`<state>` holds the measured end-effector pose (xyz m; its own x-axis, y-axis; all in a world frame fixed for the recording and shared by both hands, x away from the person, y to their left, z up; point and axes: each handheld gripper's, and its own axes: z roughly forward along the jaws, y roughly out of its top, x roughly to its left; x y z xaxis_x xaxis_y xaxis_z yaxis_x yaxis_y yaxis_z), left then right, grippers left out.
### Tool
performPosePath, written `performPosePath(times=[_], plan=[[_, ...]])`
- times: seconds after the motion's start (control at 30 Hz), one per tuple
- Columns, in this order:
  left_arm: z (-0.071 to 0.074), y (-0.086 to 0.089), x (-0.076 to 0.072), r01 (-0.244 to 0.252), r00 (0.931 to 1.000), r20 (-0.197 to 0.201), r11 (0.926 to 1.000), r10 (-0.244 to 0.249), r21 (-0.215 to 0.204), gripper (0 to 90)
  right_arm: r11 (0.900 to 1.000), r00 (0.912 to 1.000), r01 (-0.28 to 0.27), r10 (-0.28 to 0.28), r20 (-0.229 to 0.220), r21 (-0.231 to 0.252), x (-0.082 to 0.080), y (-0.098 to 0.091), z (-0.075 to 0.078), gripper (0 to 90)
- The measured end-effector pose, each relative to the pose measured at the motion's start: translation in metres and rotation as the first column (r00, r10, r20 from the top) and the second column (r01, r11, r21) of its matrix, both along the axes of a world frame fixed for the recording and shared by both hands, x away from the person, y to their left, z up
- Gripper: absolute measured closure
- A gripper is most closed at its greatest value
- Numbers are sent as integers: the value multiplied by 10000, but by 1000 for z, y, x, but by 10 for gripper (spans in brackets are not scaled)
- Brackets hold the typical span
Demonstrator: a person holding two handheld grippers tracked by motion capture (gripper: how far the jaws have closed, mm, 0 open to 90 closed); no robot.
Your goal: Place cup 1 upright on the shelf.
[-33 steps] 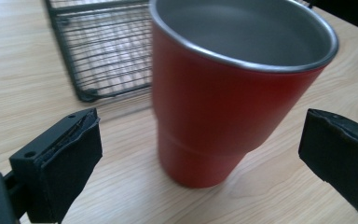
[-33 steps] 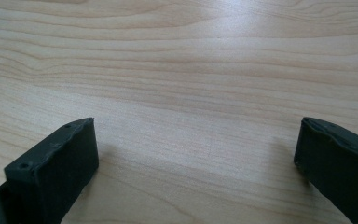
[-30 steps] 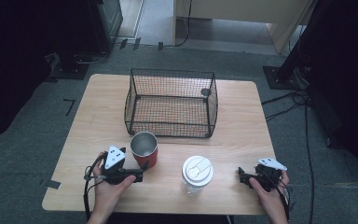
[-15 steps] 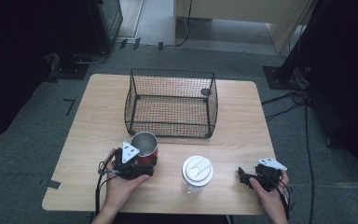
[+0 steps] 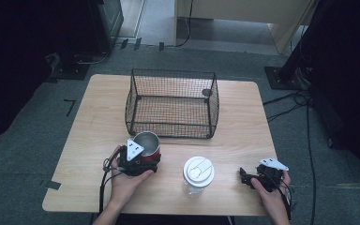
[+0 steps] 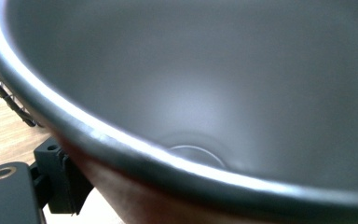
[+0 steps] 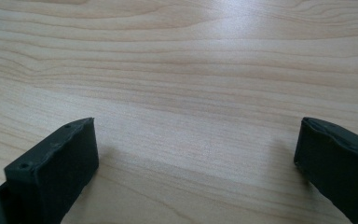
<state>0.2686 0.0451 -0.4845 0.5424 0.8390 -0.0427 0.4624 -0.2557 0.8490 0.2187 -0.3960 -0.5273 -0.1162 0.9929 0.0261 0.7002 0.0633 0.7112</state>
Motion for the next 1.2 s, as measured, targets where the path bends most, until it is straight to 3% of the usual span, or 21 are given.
performPosePath(times=[0.23, 0.53, 0.73, 1.0, 1.2], plan=[[17, 0, -6, 186, 9967, 799, 9988, -149, -461, 80, 10000, 10000, -12, 12, 0, 2, 0, 0, 0, 0], [41, 1, -9, 196, 9791, 2035, 9932, 42, -1150, 80, 10000, 10000, -5, 5, -5, 4, 0, 0, 0, 0], [53, 2, -3, 155, 9737, 2275, 9915, 144, -1291, 80, 10000, 10000, -12, 12, -1, 3, 0, 0, 0, 0], [71, -3, 10, 82, 9563, 2902, 9890, 355, -1479, 80, 10000, 10000, -19, 19, 3, 0, 1, 0, 0, 0], [78, -9, 21, -50, 9371, 3434, 9863, 622, -1650, 80, 10000, 10000, -28, 28, 11, 19, 1, -1, 0, 0]])
